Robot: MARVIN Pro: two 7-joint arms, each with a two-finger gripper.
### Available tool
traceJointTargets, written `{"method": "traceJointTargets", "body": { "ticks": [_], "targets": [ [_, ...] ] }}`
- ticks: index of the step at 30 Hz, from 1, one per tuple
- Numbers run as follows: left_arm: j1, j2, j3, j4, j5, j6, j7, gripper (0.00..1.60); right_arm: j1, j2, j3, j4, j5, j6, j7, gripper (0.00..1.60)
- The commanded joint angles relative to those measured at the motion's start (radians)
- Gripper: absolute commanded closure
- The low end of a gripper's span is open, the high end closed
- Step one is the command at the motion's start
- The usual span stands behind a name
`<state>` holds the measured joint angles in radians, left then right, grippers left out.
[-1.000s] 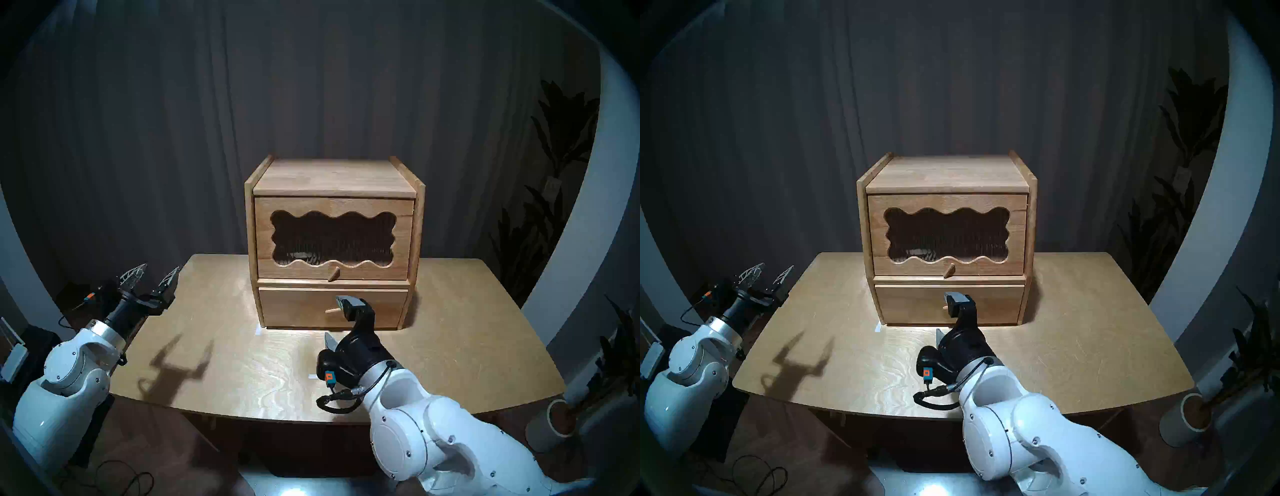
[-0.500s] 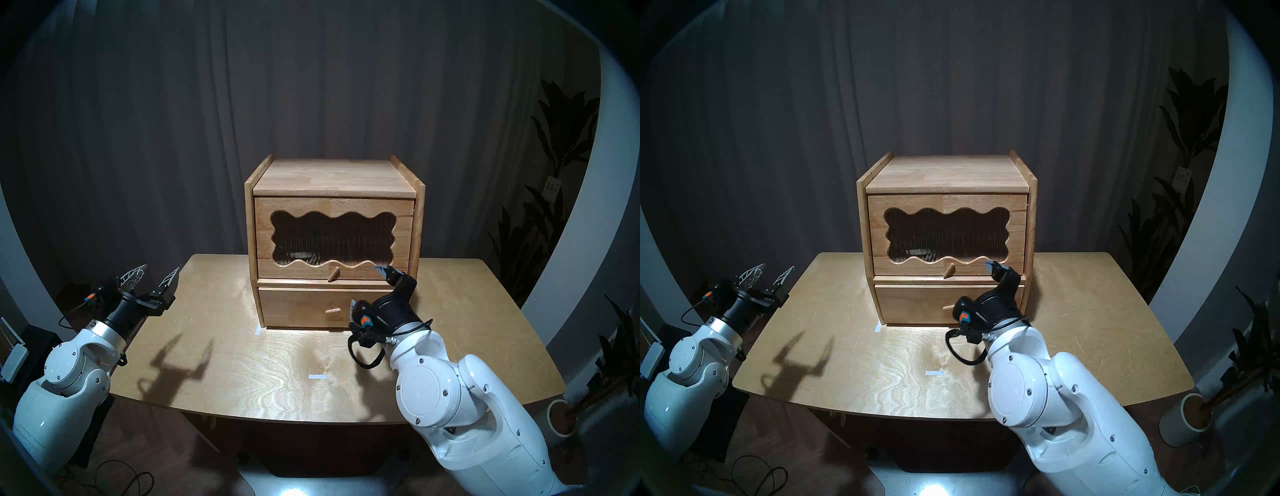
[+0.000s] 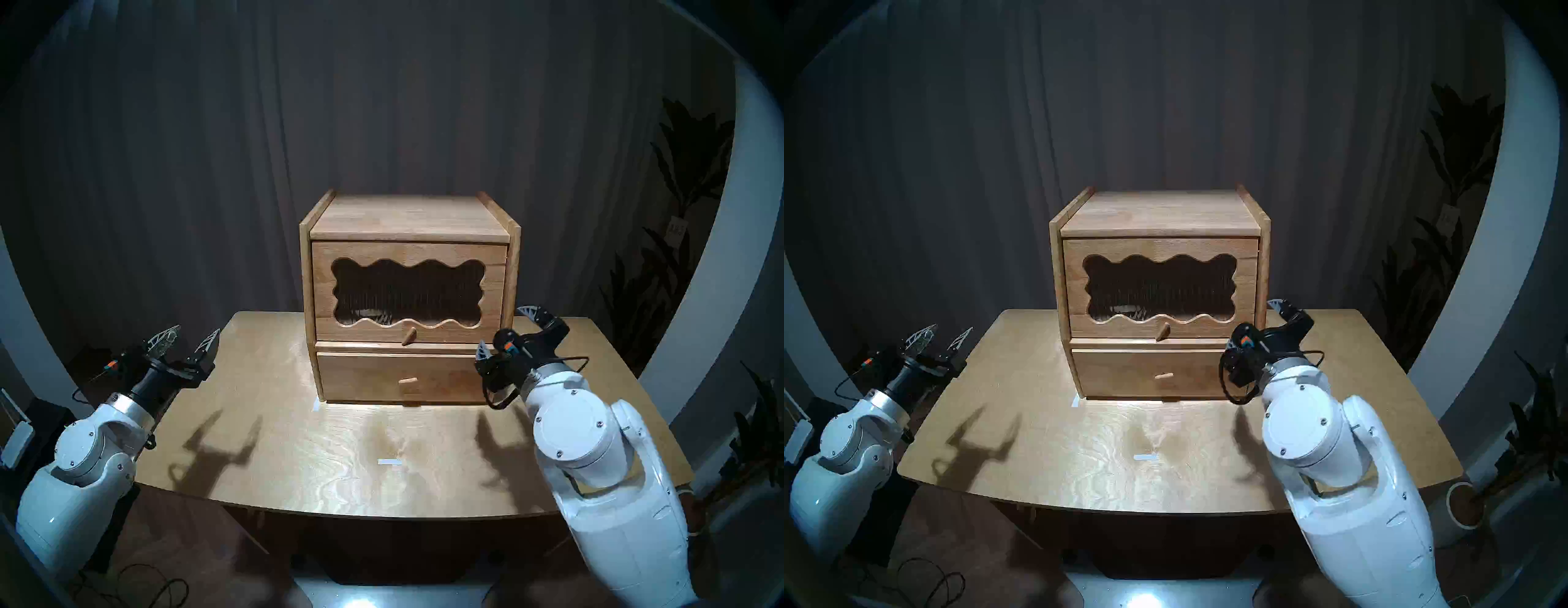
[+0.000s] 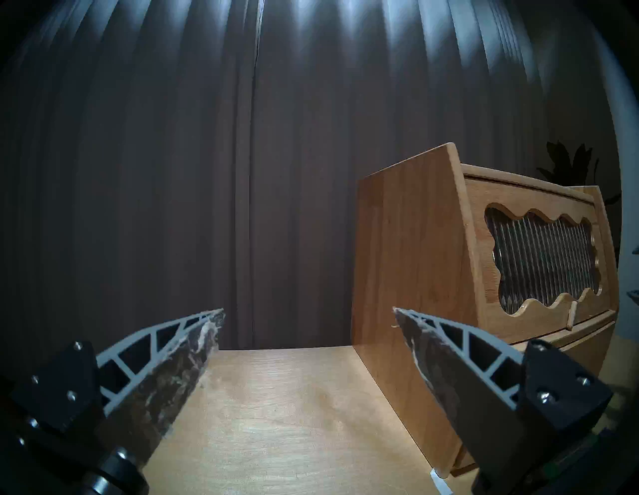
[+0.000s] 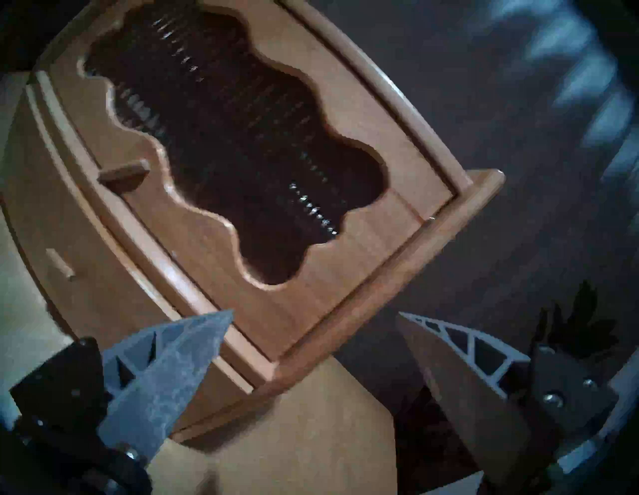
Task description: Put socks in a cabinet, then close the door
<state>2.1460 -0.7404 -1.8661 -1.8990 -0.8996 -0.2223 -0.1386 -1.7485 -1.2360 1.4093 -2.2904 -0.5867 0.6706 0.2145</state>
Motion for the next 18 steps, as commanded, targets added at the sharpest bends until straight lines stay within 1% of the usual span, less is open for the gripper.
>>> {"method": "traceJointTargets", "body": {
  "ticks": [1,7,17,18],
  "targets": [
    [-0.008,0.004,-0.007,-0.007,0.000,-0.003,0.000,0.00,0.012,-0.057,0.122,-0.047,0.091,-0.028,-0.020,0.00],
    [-0.008,0.004,-0.006,-0.006,0.000,-0.004,0.000,0.00,0.002,-0.090,0.229,-0.031,0.173,-0.038,-0.028,0.00],
    [-0.009,0.004,-0.005,-0.005,0.000,-0.004,0.000,0.00,-0.020,-0.147,0.411,0.035,0.309,-0.056,-0.037,0.00],
    [-0.009,0.004,-0.005,-0.005,0.000,-0.004,0.000,0.00,-0.020,-0.147,0.411,0.035,0.309,-0.056,-0.037,0.00]
  ]
}}
